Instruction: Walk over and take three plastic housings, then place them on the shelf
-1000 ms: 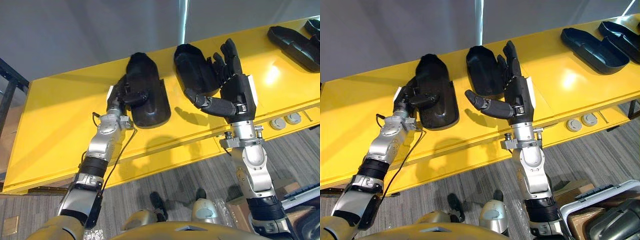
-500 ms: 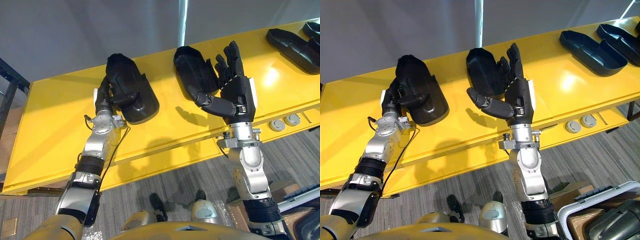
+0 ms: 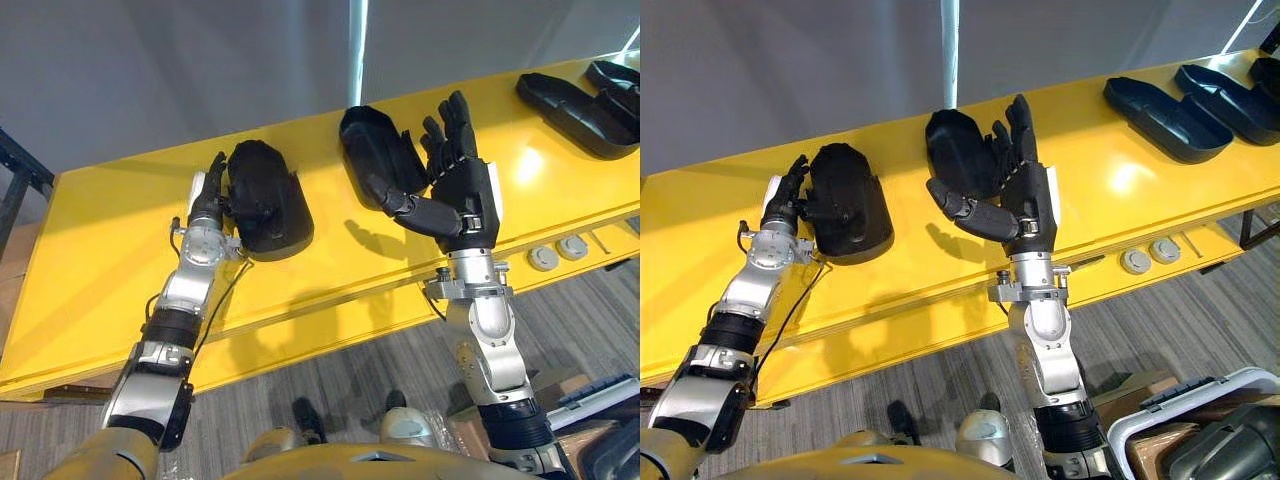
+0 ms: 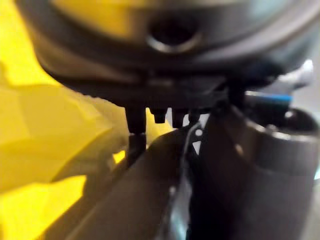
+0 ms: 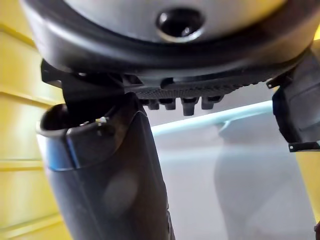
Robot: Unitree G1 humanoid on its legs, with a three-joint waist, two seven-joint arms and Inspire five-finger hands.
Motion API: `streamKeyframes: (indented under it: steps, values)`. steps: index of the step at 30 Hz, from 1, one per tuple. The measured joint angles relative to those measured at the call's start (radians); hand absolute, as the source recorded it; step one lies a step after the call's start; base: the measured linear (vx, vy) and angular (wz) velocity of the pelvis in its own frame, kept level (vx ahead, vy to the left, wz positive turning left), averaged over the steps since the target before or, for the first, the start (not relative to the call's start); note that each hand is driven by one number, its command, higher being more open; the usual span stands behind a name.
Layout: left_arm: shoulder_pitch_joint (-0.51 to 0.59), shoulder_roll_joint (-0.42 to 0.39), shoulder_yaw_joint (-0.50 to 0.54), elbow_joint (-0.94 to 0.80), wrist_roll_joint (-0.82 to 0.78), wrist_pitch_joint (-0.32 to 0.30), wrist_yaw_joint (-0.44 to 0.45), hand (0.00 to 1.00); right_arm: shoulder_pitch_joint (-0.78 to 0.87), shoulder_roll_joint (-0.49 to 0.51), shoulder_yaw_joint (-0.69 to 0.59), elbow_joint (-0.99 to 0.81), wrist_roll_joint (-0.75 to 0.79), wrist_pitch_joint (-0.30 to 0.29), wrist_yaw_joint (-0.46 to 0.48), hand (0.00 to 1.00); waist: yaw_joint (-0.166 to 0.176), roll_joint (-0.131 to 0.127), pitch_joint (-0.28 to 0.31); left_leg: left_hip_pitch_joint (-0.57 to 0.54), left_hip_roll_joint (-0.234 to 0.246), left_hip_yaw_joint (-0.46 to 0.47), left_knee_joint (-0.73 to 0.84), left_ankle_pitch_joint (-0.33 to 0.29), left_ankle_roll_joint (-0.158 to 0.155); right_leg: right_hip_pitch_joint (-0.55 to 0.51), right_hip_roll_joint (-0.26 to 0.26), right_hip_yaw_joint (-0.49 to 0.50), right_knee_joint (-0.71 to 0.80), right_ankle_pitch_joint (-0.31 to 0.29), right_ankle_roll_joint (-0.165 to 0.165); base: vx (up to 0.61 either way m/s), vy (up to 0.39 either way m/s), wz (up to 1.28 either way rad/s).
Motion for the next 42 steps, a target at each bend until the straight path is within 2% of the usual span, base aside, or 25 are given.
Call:
streamKeyframes:
  steps: [8, 12, 14, 17, 21, 23, 24, 26, 30, 32, 33, 42]
  values:
    - [-0.033, 0.061, 0.000, 0.032, 0.074, 0.039, -0.029, 1.00, 0.023, 0.000, -0.002, 0.000, 0.011, 0.000, 0.004, 1.00, -0.003, 0.006, -0.017, -0.003, 0.011, 0.004, 0.000, 0.004, -0.007, -0.001, 0.011, 0.001, -0.006, 0.001, -0.006, 0.00, -0.002, -0.01]
    - [-0.056, 0.069, 0.000, 0.040, 0.036, 0.032, 0.018, 1.00, 0.044, 0.001, -0.002, 0.000, 0.020, 0.000, 0.021, 1.00, 0.001, 0.012, -0.027, -0.003, 0.011, 0.004, 0.000, 0.004, -0.008, -0.001, 0.011, 0.001, -0.007, 0.001, -0.006, 0.00, 0.000, 0.00]
    - [-0.056, 0.069, 0.002, 0.035, -0.045, -0.011, 0.058, 1.00, 0.062, 0.002, -0.001, 0.000, 0.063, 0.000, 0.053, 1.00, 0.004, 0.015, -0.033, -0.004, 0.011, 0.003, 0.001, 0.004, -0.008, -0.001, 0.011, 0.000, -0.007, 0.001, -0.006, 0.00, 0.000, 0.00]
    - [-0.048, 0.067, 0.013, -0.040, -0.127, -0.040, 0.100, 1.00, 0.078, 0.005, -0.005, 0.000, 0.090, 0.001, 0.076, 1.00, 0.009, 0.015, -0.034, -0.005, 0.010, -0.001, 0.001, 0.005, -0.008, 0.000, 0.011, -0.002, -0.007, 0.001, -0.006, 0.00, 0.003, 0.01]
    - [0.054, 0.042, 0.099, -0.358, -0.168, -0.136, 0.151, 1.00, 0.107, 0.011, -0.005, 0.001, 0.083, 0.001, 0.073, 1.00, 0.011, 0.019, -0.036, -0.013, 0.008, -0.021, 0.001, 0.007, -0.009, 0.004, 0.009, -0.025, -0.011, 0.001, -0.007, 0.02, 0.006, 0.15]
    - [0.168, -0.006, 0.132, -0.581, -0.176, -0.217, 0.155, 1.00, 0.119, 0.011, -0.006, 0.000, 0.079, 0.002, 0.059, 1.00, 0.028, 0.025, -0.055, -0.015, 0.006, -0.037, 0.002, 0.007, -0.009, 0.018, 0.009, -0.043, -0.024, 0.001, -0.007, 0.04, 0.001, 0.22]
    - [0.200, -0.022, 0.133, -0.626, -0.176, -0.237, 0.156, 1.00, 0.123, 0.012, -0.006, 0.000, 0.077, 0.002, 0.053, 1.00, 0.031, 0.028, -0.062, -0.015, 0.006, -0.044, 0.002, 0.007, -0.009, 0.023, 0.008, -0.052, -0.026, 0.000, -0.007, 0.06, 0.002, 0.30]
    - [0.338, -0.100, 0.130, -0.784, -0.176, -0.305, 0.150, 1.00, 0.131, 0.023, -0.005, 0.000, 0.074, 0.003, 0.036, 1.00, 0.052, 0.034, -0.090, -0.013, 0.004, -0.067, 0.000, 0.008, -0.010, 0.043, 0.009, -0.076, -0.040, 0.000, -0.008, 0.05, -0.001, 0.30]
    - [0.508, -0.186, 0.113, -0.903, -0.206, -0.407, 0.124, 1.00, 0.133, 0.047, -0.005, 0.000, 0.038, 0.004, 0.020, 1.00, 0.078, 0.035, -0.099, -0.014, 0.006, -0.093, -0.001, 0.013, -0.018, 0.058, 0.009, -0.103, -0.040, -0.006, -0.015, -0.02, -0.005, 0.21]
    - [0.562, -0.203, 0.095, -0.920, -0.234, -0.451, 0.097, 1.00, 0.133, 0.051, -0.003, 0.000, 0.034, 0.004, 0.017, 1.00, 0.087, 0.033, -0.101, -0.015, 0.006, -0.103, -0.001, 0.011, -0.023, 0.064, 0.008, -0.117, -0.040, -0.012, -0.022, -0.05, 0.006, 0.19]
    - [0.737, -0.257, 0.081, -0.941, -0.401, -0.575, -0.018, 1.00, 0.151, 0.061, -0.043, -0.001, -0.079, 0.002, -0.045, 1.00, 0.109, -0.033, -0.116, -0.032, 0.009, -0.124, -0.001, 0.014, -0.028, 0.060, 0.011, -0.137, -0.042, -0.008, -0.016, 0.00, 0.000, 0.00]
    - [0.740, -0.257, 0.081, -0.936, -0.411, -0.579, -0.028, 1.00, 0.151, 0.055, -0.070, -0.001, -0.076, 0.002, -0.024, 1.00, 0.109, -0.033, -0.103, -0.031, 0.008, -0.125, 0.000, 0.015, -0.027, 0.059, 0.010, -0.135, -0.038, -0.007, -0.016, 0.00, 0.000, 0.00]
